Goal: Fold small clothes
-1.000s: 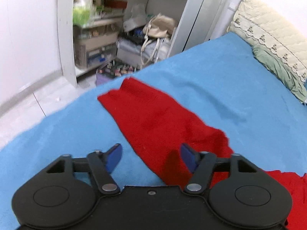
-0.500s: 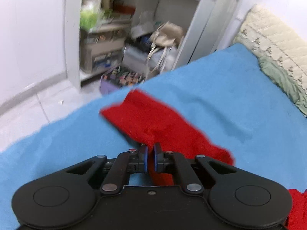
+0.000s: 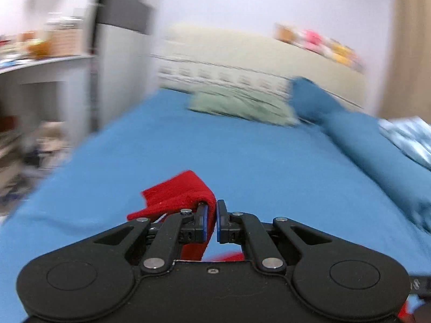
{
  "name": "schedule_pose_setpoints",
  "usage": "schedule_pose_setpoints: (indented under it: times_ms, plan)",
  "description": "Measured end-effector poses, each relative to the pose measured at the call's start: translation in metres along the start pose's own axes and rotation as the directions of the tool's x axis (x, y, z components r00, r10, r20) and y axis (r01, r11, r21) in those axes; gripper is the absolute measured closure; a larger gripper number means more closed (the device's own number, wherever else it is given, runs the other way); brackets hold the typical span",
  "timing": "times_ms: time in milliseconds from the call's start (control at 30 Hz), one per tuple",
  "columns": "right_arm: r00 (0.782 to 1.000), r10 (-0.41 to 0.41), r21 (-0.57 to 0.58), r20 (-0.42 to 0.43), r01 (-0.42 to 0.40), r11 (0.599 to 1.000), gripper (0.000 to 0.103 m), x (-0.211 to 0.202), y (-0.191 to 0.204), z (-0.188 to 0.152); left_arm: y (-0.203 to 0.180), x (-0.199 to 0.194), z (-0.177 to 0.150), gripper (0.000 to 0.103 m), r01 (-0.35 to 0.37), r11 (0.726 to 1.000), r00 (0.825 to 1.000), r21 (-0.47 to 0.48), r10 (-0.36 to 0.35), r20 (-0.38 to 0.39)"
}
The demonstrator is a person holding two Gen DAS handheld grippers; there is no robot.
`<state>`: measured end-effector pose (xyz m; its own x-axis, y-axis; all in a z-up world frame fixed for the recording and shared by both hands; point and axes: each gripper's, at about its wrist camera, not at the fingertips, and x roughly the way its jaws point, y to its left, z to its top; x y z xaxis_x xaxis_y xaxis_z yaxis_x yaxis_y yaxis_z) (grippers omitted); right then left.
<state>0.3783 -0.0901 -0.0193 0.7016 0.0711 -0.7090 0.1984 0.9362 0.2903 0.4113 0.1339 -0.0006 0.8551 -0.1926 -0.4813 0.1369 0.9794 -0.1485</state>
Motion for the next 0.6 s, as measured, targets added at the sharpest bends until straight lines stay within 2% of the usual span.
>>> schedule_pose_setpoints:
  times_ms: [100, 200, 333, 433, 500, 533, 567, 600]
  plan:
    - [0.999, -0.038, 0.037, 0.029, 0.036, 0.999, 0.0, -0.011, -0.046, 0.01, -0.07, 0.036, -0.038, 0.097, 0.099, 0.993, 0.991, 0.062, -0.093, -0.095]
    - [0.998, -0.063, 0.051, 0.001, 0.063, 0.997, 0.0, -0.008, -0.088, 0.008, -0.116, 0.072, -0.089, 0.097, 0.147, 0.984, 0.964, 0.103, -0.119, -0.237]
    - [0.995, -0.072, 0.05, -0.066, 0.075, 0.996, 0.0, 0.003, -0.126, -0.002, -0.138, 0.097, -0.132, 0.097, 0.147, 0.975, 0.932, 0.166, -0.081, -0.352]
    - [0.993, -0.054, 0.01, -0.104, 0.055, 0.998, 0.0, 0.013, -0.134, -0.006, -0.142, 0.095, -0.136, 0.092, 0.148, 0.967, 0.931, 0.207, -0.066, -0.358]
    - [0.993, -0.026, -0.023, -0.113, 0.023, 0.999, 0.0, 0.018, -0.134, -0.005, -0.138, 0.087, -0.133, 0.068, 0.144, 0.962, 0.936, 0.23, -0.056, -0.348]
    - [0.993, -0.009, -0.045, -0.114, 0.004, 0.999, 0.0, 0.02, -0.132, -0.002, -0.134, 0.081, -0.131, 0.043, 0.137, 0.96, 0.938, 0.245, -0.046, -0.344]
    - [0.994, 0.003, -0.072, -0.114, -0.011, 0.997, 0.0, 0.022, -0.131, 0.0, -0.127, 0.074, -0.13, 0.029, 0.12, 0.958, 0.943, 0.262, -0.028, -0.331]
    - [0.993, 0.015, -0.11, -0.117, -0.028, 0.994, 0.0, 0.023, -0.124, 0.002, -0.123, 0.066, -0.129, 0.028, 0.094, 0.958, 0.95, 0.272, -0.004, -0.313]
